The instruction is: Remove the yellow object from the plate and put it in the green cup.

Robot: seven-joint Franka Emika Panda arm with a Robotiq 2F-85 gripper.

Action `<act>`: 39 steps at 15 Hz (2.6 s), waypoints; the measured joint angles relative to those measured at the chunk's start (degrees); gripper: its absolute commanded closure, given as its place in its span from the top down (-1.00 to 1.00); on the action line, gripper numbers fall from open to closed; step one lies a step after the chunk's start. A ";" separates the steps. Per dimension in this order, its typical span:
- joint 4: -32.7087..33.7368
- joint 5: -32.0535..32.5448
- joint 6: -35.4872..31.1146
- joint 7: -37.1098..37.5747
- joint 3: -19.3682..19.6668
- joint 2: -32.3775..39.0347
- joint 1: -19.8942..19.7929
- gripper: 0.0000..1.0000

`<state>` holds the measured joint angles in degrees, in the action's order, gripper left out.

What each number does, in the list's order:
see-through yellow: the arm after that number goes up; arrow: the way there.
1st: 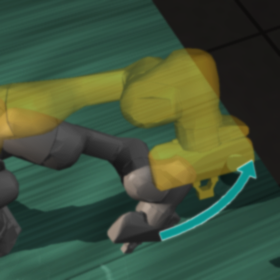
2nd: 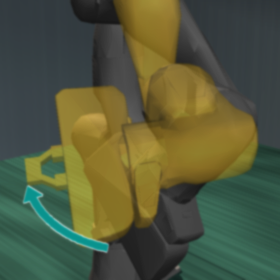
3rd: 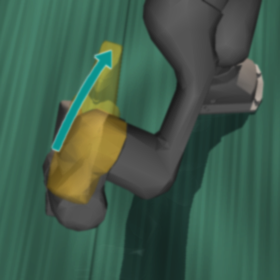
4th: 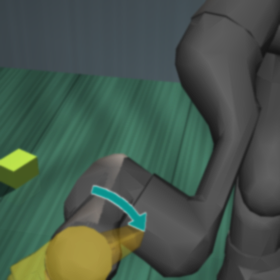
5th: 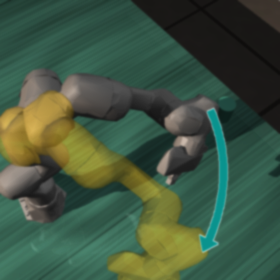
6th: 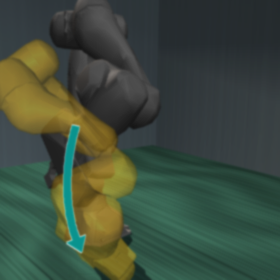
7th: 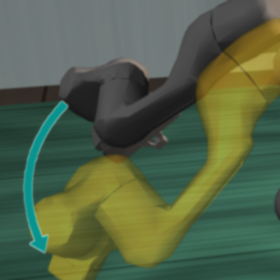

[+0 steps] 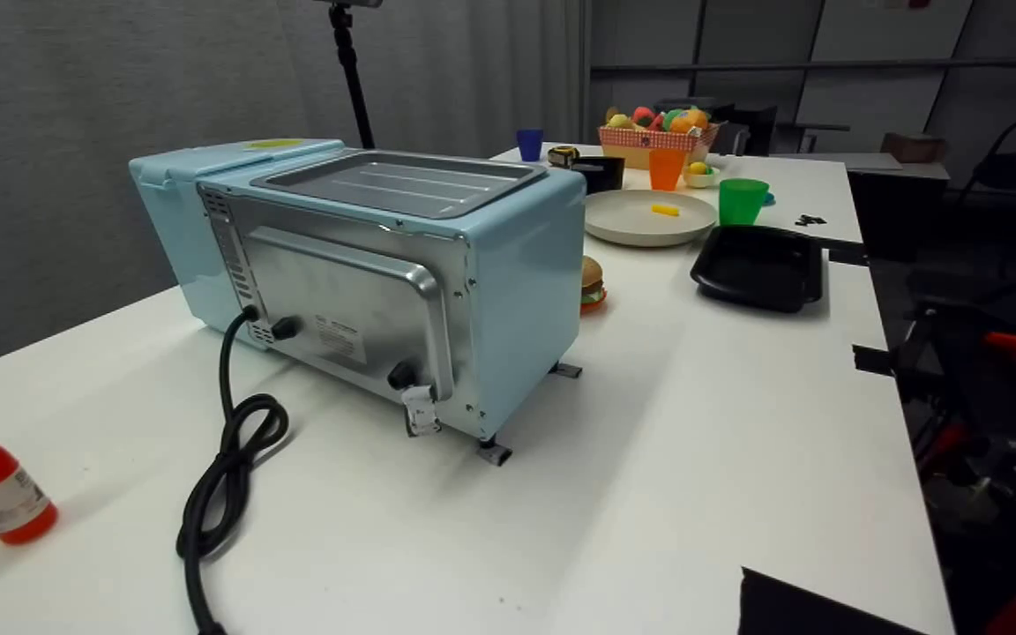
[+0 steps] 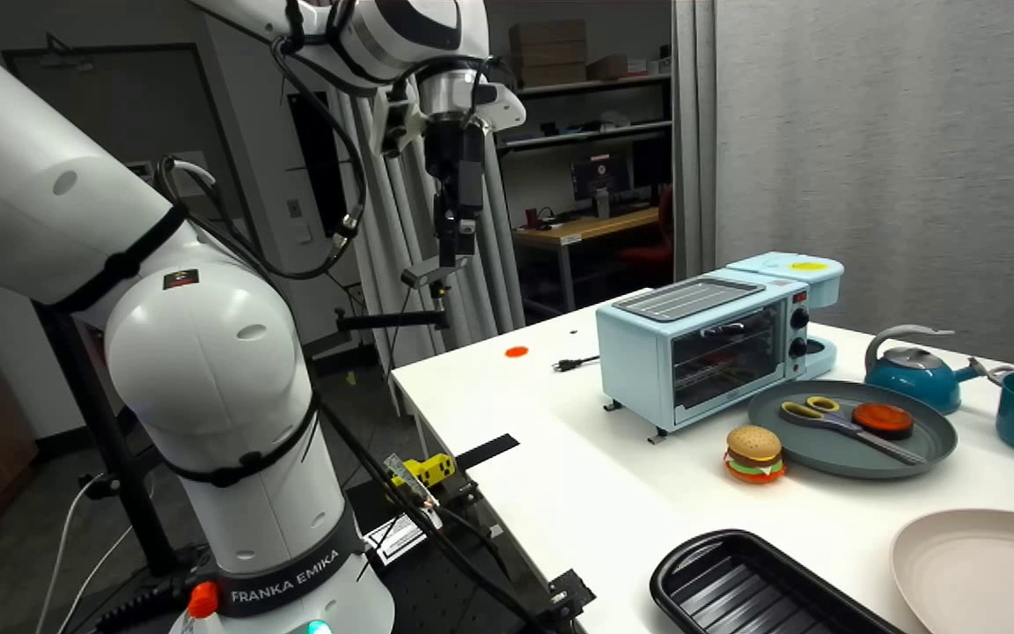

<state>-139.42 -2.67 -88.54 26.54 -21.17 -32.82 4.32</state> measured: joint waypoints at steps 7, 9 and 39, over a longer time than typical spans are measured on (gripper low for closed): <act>-0.04 0.22 -0.10 0.00 1.01 0.82 0.00 1.00; -0.17 0.77 -0.41 0.00 2.09 1.68 -0.03 1.00; 4.11 12.79 -31.24 5.34 26.57 25.54 -13.43 1.00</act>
<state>-135.31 10.12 -119.78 31.87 5.40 -7.28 -9.12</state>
